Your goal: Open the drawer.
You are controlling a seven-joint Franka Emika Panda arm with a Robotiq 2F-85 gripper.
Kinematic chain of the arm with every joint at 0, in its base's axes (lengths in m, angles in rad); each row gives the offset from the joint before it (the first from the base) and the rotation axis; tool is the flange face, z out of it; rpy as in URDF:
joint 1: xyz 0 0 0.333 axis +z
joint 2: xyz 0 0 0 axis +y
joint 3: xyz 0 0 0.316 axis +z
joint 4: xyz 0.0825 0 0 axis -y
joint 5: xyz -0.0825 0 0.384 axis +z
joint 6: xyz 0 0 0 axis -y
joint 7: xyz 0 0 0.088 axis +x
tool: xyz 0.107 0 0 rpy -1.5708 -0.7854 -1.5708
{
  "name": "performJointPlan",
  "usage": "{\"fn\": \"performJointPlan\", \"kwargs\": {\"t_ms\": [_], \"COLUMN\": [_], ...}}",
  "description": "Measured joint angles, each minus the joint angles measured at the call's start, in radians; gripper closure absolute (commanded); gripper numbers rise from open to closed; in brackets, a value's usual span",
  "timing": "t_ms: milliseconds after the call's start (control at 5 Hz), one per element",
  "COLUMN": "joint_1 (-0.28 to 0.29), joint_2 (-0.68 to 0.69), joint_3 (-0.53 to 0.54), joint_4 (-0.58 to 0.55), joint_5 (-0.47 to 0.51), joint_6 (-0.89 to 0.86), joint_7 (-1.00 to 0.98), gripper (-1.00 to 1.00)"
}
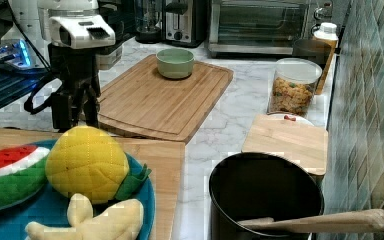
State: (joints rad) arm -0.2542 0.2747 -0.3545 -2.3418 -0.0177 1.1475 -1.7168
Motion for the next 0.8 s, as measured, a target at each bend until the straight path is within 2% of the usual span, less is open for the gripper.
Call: {"fn": "performJointPlan", "kwargs": {"t_ms": [400, 600, 800], "joint_1": [-0.047, -0.05, -0.03], "joint_2": [-0.049, -0.119, -0.184], "joint_3": [0.042, 0.062, 0.083], "joint_4": [0.018, -0.063, -0.158], "joint_5": [0.121, 0.168, 0.176], "joint_6": [-0.177, -0.162, -0.116], "joint_7": [-0.194, -0.197, -0.17], "gripper": [-1.0, -1.0, -1.0]}}
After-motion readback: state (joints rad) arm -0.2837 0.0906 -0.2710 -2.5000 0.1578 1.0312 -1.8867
